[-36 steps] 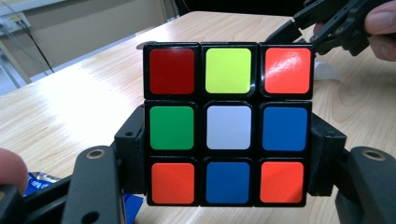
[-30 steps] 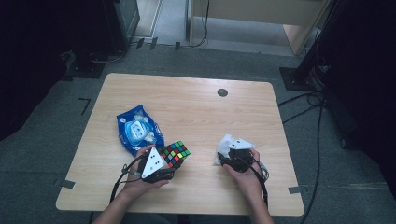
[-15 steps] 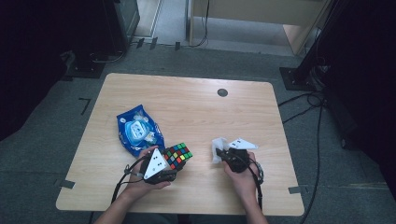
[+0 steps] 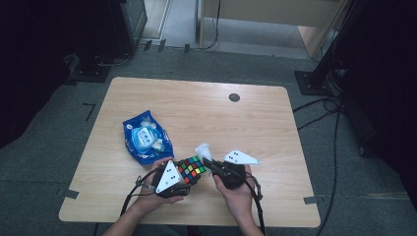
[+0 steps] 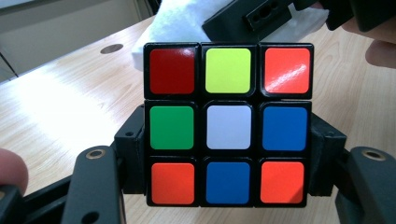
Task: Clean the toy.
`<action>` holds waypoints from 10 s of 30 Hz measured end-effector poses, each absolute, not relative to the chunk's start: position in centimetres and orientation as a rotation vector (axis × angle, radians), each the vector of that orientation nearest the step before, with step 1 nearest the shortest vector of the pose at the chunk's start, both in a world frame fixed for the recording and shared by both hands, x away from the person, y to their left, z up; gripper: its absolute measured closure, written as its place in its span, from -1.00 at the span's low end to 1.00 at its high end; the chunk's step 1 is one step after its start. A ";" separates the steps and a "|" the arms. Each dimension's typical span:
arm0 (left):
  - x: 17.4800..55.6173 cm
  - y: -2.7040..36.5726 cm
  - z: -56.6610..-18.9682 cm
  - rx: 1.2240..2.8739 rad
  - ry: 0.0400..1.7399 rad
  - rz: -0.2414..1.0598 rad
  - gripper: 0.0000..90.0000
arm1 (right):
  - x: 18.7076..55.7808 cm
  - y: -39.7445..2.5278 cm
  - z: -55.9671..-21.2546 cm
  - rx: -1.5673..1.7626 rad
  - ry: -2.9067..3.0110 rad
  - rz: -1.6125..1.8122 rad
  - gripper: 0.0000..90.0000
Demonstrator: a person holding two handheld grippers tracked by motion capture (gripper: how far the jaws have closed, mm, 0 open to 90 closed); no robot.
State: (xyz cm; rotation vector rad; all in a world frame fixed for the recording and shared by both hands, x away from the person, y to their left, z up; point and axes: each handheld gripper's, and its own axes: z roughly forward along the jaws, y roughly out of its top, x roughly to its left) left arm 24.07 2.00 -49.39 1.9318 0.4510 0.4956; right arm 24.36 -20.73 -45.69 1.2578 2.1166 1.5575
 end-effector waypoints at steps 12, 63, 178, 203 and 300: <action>24.7 2.8 -49.1 1.892 0.506 0.468 -0.25 | 22.8 -19.0 -43.8 1.122 2.159 1.695 0.96; 25.2 3.6 -48.6 1.859 0.547 0.452 -0.25 | 25.2 -25.1 -45.5 1.428 1.885 1.366 -0.16; 26.6 4.6 -46.2 1.727 0.755 0.096 -0.25 | 20.7 -14.1 -48.7 0.934 1.926 1.281 -0.34; 26.6 4.5 -46.6 1.783 0.736 0.145 -0.25 | 20.8 -14.8 -48.5 1.065 2.010 1.413 0.07; 25.6 3.9 -47.4 1.830 0.627 0.381 -0.25 | 23.7 -21.9 -43.6 1.418 1.918 1.522 -0.14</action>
